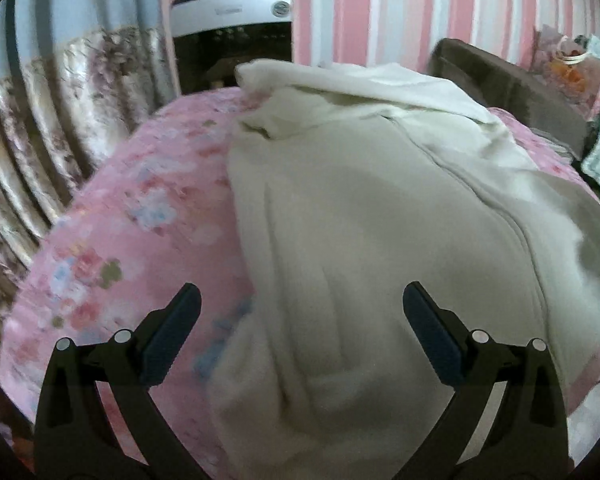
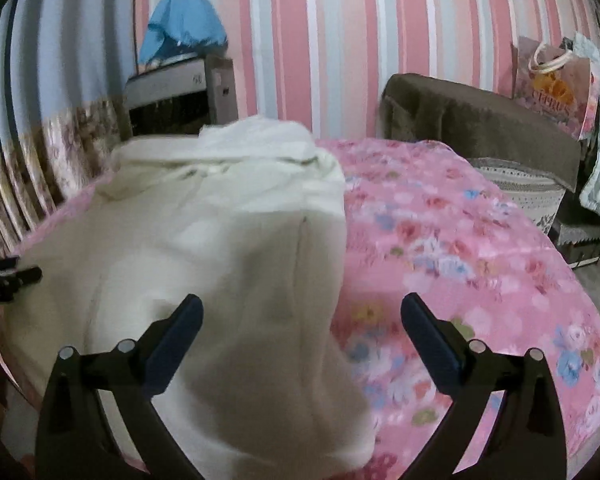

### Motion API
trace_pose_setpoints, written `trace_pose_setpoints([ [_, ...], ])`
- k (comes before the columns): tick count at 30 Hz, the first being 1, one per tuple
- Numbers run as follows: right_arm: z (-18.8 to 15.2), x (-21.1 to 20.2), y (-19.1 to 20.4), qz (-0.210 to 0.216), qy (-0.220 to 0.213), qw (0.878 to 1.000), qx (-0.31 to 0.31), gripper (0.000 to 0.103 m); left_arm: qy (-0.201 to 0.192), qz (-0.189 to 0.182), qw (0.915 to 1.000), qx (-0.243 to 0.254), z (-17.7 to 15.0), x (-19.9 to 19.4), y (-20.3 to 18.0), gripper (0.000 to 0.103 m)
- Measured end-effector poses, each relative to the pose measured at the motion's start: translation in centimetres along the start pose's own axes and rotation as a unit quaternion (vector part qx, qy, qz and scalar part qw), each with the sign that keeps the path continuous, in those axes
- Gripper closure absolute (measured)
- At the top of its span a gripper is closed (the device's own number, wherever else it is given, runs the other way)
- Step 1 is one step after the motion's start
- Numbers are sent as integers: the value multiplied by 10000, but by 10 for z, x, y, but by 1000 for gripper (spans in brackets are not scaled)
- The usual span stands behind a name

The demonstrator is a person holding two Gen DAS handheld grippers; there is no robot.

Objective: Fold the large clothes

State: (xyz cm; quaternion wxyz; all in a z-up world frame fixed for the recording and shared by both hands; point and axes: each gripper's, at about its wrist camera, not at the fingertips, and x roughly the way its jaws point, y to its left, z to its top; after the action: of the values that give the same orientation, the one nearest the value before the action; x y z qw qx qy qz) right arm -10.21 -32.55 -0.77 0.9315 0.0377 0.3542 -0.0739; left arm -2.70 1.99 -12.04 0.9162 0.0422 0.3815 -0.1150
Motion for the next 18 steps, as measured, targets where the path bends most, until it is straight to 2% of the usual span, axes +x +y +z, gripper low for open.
trace_pose_setpoints([
  [1,-5,1,2,-65,79,9999,-98,13,15,-7,10000,-14,-3,1,0,3],
  [2,-8,1,4,-89,133,9998,-145,26,12,-16,10000,-39,-7,1,1,3],
  [3,-13,-1,2,-27,204,9997,-95,32,14,-52,10000,-45,-11,1,2,3],
  [7,-25,-7,-9,123,423,9990,91,31,84,-304,9995,-37,-21,-1,8,4],
  [8,-26,-7,-9,197,474,9986,98,33,90,-466,9989,16,-23,-1,8,5],
  [9,-26,-5,-9,307,573,9979,73,44,114,-606,9981,88,-24,0,7,9],
  [10,-26,-1,-8,430,688,9967,3,54,129,-747,9969,205,-23,2,4,19],
  [11,-26,2,-7,533,745,9958,-78,64,103,-865,9954,409,-22,4,-1,23],
  [12,-24,5,-5,624,791,9948,-162,72,107,-895,9946,512,-21,4,-3,34],
  [13,-21,8,-4,760,844,9933,-219,77,128,-1011,9927,650,-16,4,-5,47],
  [16,-5,4,-4,1164,852,9891,-296,83,71,-1589,9853,617,5,-11,2,61],
  [18,14,-10,-9,1499,666,9863,-171,85,-32,-1779,9826,537,21,-25,9,63],
])
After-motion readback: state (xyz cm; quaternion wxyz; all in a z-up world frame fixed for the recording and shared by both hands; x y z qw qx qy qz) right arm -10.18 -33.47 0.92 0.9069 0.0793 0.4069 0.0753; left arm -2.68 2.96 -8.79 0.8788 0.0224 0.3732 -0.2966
